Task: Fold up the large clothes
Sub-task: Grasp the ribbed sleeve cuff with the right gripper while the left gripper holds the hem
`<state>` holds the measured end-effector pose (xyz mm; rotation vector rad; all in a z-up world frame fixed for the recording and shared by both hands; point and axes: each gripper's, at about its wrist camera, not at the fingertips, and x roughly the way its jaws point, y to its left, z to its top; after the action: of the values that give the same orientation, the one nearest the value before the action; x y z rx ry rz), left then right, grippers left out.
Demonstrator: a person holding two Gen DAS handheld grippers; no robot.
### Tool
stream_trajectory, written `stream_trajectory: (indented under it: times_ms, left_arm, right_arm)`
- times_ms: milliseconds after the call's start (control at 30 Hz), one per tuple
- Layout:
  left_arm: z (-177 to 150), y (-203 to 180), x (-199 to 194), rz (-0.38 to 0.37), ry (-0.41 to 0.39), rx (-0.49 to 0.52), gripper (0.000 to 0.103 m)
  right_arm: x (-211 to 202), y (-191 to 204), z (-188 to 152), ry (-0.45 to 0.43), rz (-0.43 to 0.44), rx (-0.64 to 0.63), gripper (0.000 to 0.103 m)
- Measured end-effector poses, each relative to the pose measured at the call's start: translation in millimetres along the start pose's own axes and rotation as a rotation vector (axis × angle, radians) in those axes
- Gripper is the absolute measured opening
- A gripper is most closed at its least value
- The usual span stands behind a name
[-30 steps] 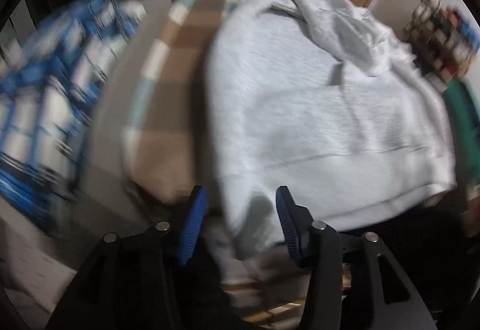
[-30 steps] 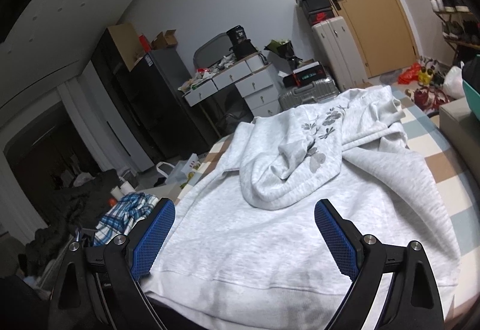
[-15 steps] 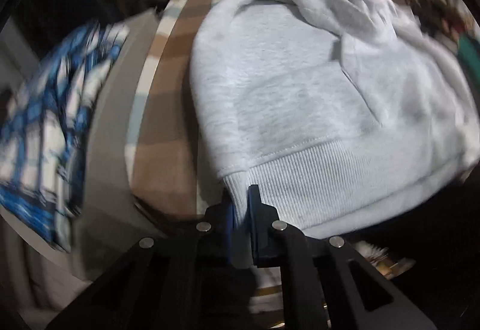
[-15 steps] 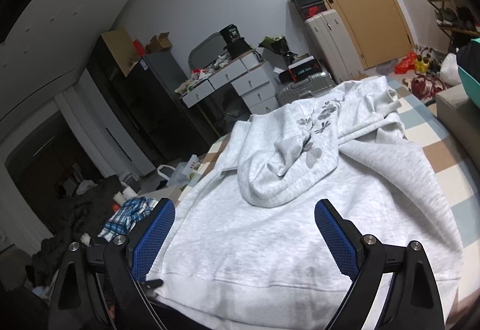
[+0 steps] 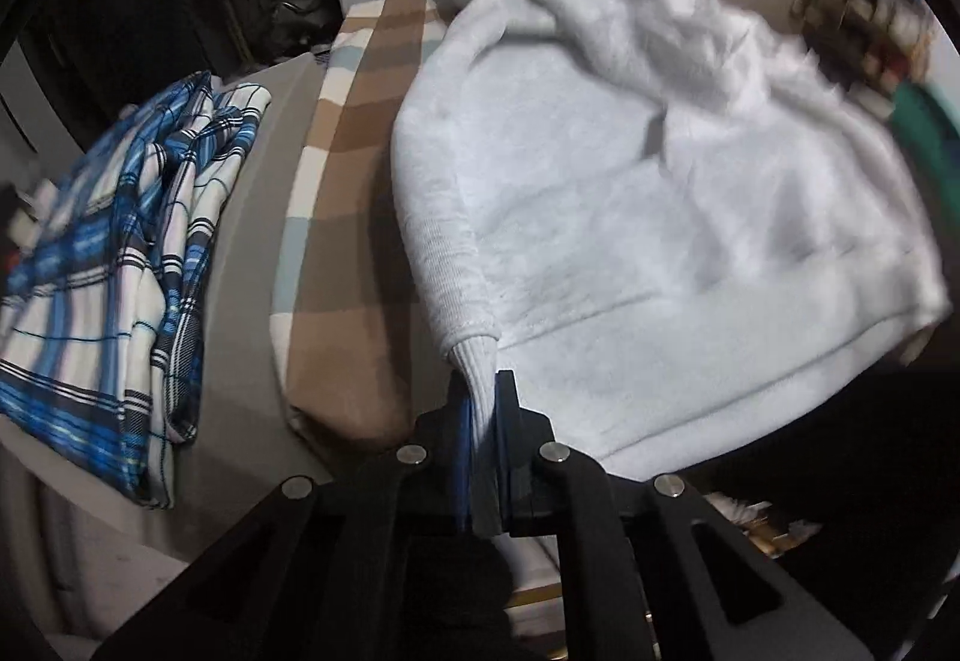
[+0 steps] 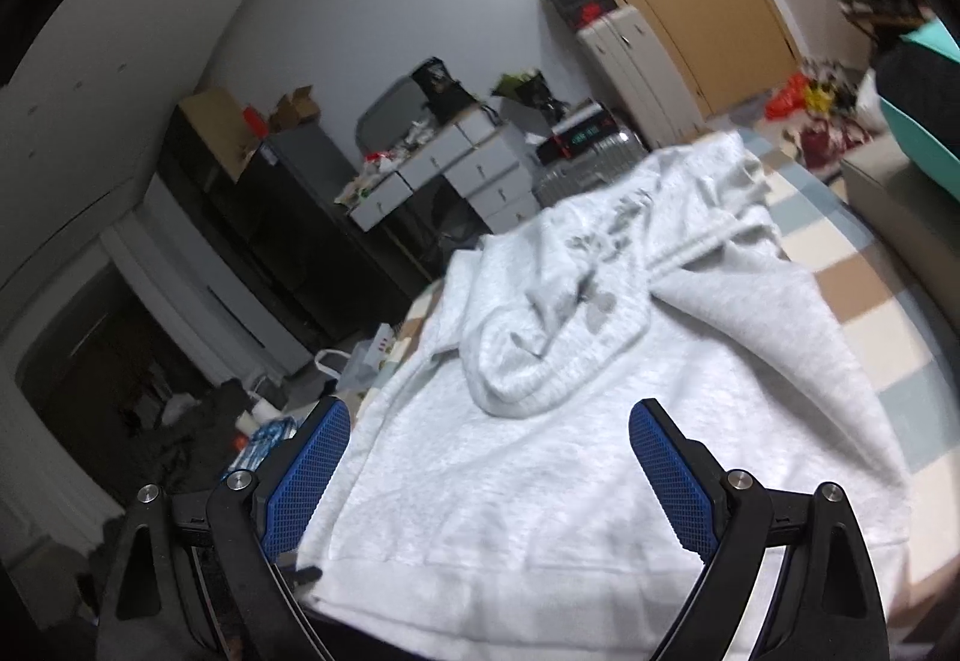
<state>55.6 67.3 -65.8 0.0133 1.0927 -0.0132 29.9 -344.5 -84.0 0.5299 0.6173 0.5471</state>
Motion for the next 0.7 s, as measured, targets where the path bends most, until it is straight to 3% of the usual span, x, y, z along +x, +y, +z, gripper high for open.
stream_trajectory:
  times_ms: [100, 233, 333, 400, 467, 700]
  left_arm:
    - [2, 9, 2, -0.111, 0.011, -0.018, 0.005]
    - [7, 7, 15, -0.148, 0.034, -0.016, 0.006]
    - [6, 6, 13, -0.215, 0.021, -0.023, 0.016]
    - [4, 11, 11, -0.254, 0.025, -0.032, 0.029]
    - [2, 12, 10, -0.277, 0.034, -0.045, 0.039]
    - [2, 12, 17, -0.266, 0.051, -0.046, 0.040]
  right_arm:
    - [-23, -12, 8, 0.031, -0.099, -0.032, 0.095]
    - [-48, -31, 11, 0.067, -0.290, -0.077, 0.095]
    - [-42, -50, 4, 0.183, -0.396, -0.085, 0.095]
    - [-33, -64, -8, 0.273, -0.471, -0.088, 0.095]
    - [-26, -75, -19, 0.320, -0.499, -0.088, 0.095]
    - [7, -103, -31, 0.413, -0.510, 0.016, 0.091]
